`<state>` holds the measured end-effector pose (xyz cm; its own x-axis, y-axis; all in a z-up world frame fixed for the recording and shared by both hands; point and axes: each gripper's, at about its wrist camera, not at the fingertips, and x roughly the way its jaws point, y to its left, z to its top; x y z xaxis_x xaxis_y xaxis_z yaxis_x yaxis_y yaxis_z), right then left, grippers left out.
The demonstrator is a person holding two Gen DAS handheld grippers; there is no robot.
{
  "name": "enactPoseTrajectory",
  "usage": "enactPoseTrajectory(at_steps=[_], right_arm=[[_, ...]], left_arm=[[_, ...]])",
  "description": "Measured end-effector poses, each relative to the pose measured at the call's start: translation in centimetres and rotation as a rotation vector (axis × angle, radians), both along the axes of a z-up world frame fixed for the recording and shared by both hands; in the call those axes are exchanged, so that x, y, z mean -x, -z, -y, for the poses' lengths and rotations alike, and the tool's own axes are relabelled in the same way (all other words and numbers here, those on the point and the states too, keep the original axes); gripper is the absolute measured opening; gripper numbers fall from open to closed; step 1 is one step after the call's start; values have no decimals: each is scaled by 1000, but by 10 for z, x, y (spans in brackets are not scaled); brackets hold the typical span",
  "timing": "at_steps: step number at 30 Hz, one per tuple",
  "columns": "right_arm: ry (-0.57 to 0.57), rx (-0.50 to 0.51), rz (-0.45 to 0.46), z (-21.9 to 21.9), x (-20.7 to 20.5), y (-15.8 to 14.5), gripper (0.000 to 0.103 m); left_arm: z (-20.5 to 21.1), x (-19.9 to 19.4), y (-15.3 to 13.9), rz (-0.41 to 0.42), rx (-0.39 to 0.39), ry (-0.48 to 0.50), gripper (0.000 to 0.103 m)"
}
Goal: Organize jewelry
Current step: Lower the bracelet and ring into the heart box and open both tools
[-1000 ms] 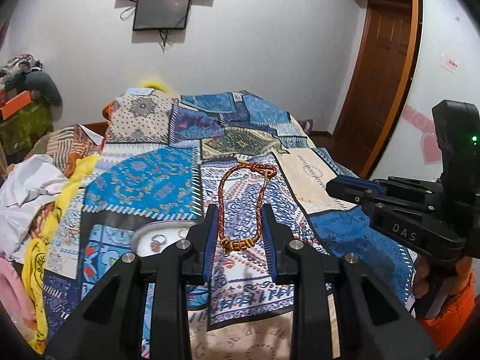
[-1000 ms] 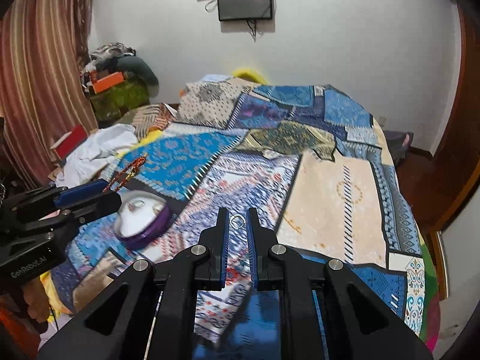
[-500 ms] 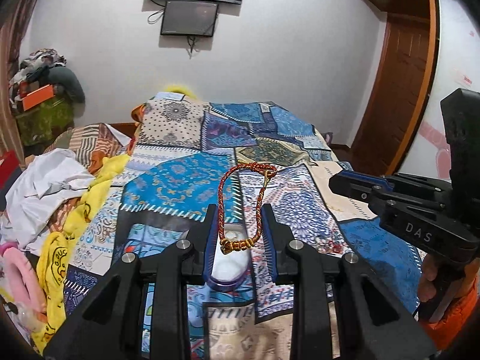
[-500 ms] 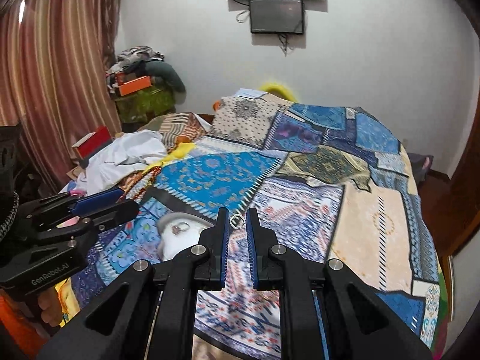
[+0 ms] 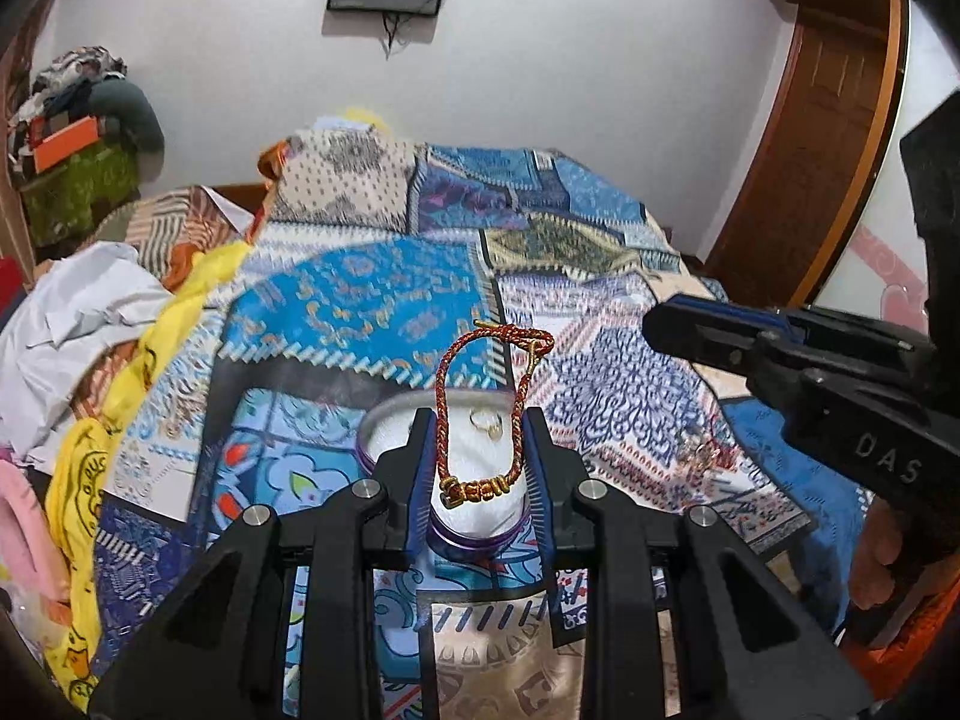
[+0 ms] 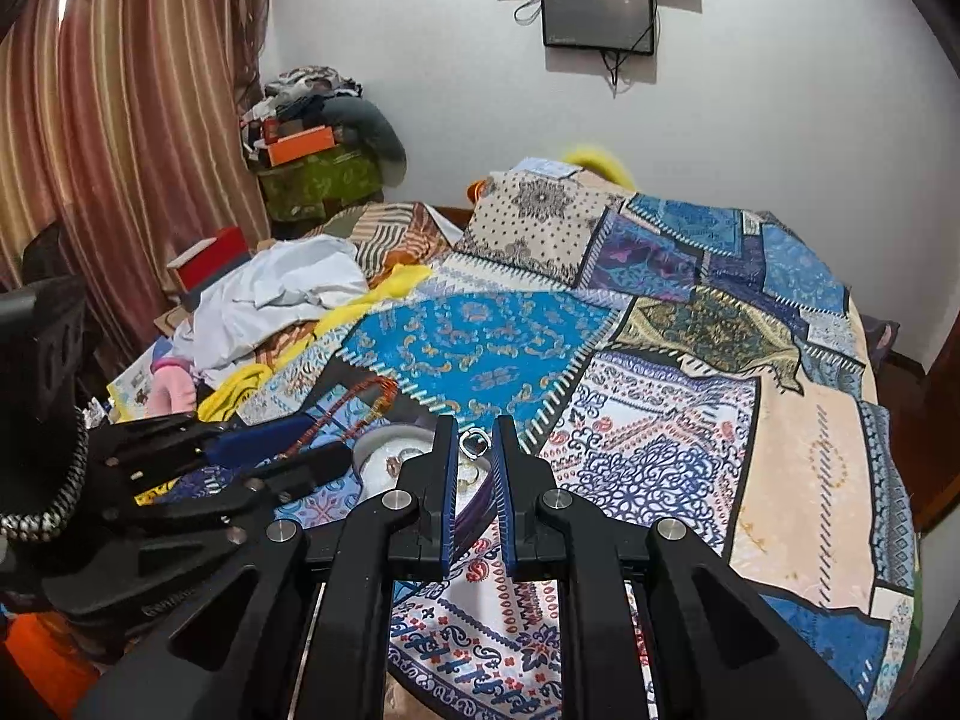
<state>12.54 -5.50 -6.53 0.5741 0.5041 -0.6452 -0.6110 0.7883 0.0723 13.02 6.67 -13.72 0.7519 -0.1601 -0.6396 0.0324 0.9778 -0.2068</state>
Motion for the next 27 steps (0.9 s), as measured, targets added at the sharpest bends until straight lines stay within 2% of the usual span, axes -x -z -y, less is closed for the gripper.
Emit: enactPoseTrajectory(at_steps=[6, 14, 16, 19, 27], right_arm=[[-5, 15, -29, -4, -6, 10, 10], [-18, 25, -60, -11, -11, 20, 10], [-21, 25, -66, -13, -11, 22, 10], [-26, 23, -74, -15, -12, 23, 10], [-56, 34, -97, -27, -10, 29, 10]], left_arm=[[5, -14, 22, -51, 5, 27, 27], [10, -19, 36, -82, 10, 51, 28], [8, -17, 37, -82, 13, 48, 35], [4, -14, 34, -73, 12, 36, 40], [-23, 1, 26, -50, 11, -55, 40]])
